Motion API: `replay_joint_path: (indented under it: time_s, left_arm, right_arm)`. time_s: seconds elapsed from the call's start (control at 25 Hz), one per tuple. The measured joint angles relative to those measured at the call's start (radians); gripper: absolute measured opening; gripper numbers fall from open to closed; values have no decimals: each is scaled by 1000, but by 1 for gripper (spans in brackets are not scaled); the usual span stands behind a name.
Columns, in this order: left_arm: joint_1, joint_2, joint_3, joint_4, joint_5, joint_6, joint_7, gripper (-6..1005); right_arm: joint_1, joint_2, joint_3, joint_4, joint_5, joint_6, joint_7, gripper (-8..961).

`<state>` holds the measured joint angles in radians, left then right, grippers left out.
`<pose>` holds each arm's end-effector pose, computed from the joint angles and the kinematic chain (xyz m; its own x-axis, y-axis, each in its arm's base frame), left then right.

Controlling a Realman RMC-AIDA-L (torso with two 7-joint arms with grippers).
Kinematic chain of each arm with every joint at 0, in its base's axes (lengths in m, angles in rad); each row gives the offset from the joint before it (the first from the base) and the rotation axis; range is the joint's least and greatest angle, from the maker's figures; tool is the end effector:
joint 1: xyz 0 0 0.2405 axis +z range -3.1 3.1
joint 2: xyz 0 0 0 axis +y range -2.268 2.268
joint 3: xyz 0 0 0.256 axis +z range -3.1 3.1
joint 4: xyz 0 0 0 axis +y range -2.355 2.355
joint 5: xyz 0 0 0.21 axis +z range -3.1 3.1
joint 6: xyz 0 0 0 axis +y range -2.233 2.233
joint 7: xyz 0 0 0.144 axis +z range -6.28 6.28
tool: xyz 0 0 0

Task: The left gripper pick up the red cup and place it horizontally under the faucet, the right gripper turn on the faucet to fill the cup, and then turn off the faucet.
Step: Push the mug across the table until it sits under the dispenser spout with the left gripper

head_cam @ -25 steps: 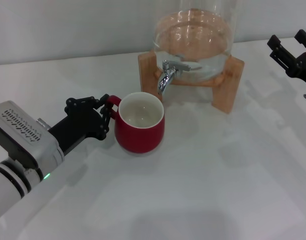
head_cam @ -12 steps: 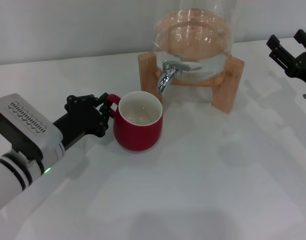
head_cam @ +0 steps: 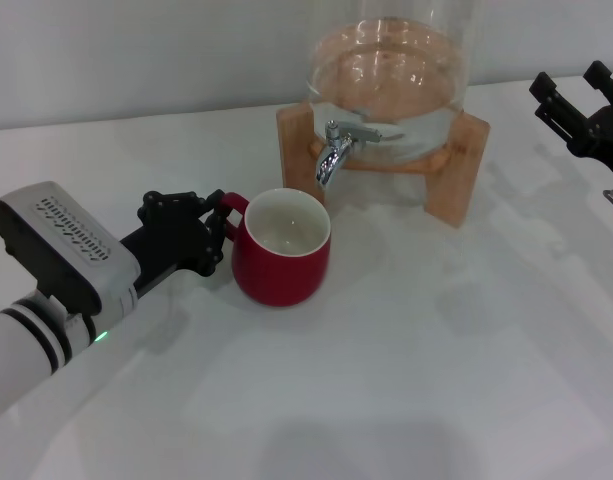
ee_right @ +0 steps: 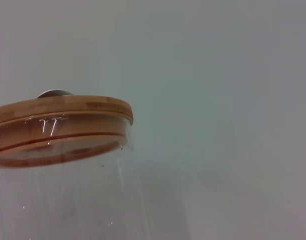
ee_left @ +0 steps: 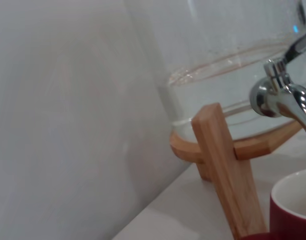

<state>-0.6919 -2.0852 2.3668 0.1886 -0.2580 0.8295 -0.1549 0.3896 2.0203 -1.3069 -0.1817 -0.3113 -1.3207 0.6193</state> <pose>-0.2422 0.3698 -0.1066 0.9456 -0.0707 0.3175 0.1752 -0.7116 -0.6804 0.3279 0.3293 0.0387 0.5209 0.1217 -0.8449 -0.7873 -0.3140 -0.5306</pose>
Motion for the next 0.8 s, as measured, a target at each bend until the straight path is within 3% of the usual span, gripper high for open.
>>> replay_joint_path:
  time_s: [0.8]
  left_arm:
    - [-14, -4, 0, 22, 70, -6, -28, 89]
  right_arm:
    - [-2, 0, -3, 0, 0, -5, 5, 862]
